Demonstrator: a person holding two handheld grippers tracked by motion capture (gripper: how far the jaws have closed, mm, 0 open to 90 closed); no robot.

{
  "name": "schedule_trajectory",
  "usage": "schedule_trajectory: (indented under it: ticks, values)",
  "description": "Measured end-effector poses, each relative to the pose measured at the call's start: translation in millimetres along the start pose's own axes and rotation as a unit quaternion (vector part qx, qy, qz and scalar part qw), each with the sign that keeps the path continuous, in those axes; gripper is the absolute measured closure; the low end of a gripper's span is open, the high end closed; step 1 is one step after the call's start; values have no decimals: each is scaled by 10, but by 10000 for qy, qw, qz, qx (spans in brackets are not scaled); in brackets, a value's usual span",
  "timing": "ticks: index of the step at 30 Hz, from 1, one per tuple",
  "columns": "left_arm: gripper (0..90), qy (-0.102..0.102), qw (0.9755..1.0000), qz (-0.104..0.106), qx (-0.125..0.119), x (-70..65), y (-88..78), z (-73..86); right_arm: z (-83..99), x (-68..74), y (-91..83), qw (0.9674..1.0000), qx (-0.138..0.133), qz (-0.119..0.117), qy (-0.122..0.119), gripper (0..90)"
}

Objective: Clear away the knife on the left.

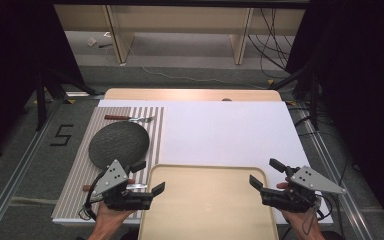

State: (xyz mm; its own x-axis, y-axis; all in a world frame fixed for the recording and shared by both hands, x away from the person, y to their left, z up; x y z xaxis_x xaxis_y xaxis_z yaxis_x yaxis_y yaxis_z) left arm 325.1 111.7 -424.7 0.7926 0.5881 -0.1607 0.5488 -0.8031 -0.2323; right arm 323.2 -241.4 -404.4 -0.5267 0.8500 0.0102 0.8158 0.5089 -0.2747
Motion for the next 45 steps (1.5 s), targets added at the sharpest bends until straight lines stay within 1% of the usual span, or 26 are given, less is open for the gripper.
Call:
schedule_trajectory:
  ticks: [11, 18, 24, 29, 31, 32, 37, 38, 41, 45]
  values:
    - [102, 3, 10000, 3, 21, -3, -3, 3, 0, 5, 1, 10000, 5, -15, -16, 174]
    - [102, 11, 10000, 81, 54, -16, 0, 4, 0, 8, 2, 10000, 9, -23, -20, 175]
    - [102, 25, 9999, 69, 72, -3, -11, -3, 1, 10, 2, 10000, 11, -33, -24, 175]
    - [102, 95, 9997, 67, 226, 3, -32, -11, 2, 10, 2, 10000, 13, -35, -32, 175]
    - [101, 85, 9996, 79, 243, 9, -40, -12, 2, 10, 2, 10000, 14, -36, -30, 175]
    - [101, 11, 9995, 126, 278, 21, -49, -12, 2, 11, 3, 10000, 17, -40, -31, 175]
    - [102, -44, 9993, 126, 358, 56, -67, -8, 3, 11, 4, 10000, 20, -42, -39, 175]
    - [102, -44, 9993, 126, 358, 56, -67, -8, 3, 11, 4, 10000, 20, -42, -39, 175]
    - [102, 7, 9988, 114, 479, 76, -73, 1, 3, 13, 3, 10000, 24, -52, -43, 175]
    - [110, -37, 9983, 120, 575, 103, -82, -4, 4, 14, 5, 10000, 23, -60, -51, 175]
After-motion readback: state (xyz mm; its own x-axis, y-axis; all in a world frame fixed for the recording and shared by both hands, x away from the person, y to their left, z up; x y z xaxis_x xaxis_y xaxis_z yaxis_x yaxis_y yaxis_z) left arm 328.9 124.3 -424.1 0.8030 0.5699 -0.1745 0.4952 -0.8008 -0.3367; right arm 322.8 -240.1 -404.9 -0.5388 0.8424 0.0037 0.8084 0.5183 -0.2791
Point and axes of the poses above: each handheld gripper's, and its own axes: y roughly forward along the jaws, z roughly out of its underside, x roughly to its left, the point moved 6 cm from there along y, roughly forward along the jaws, and after that the axes turned 6 degrees about z, right-handed, at the moved point
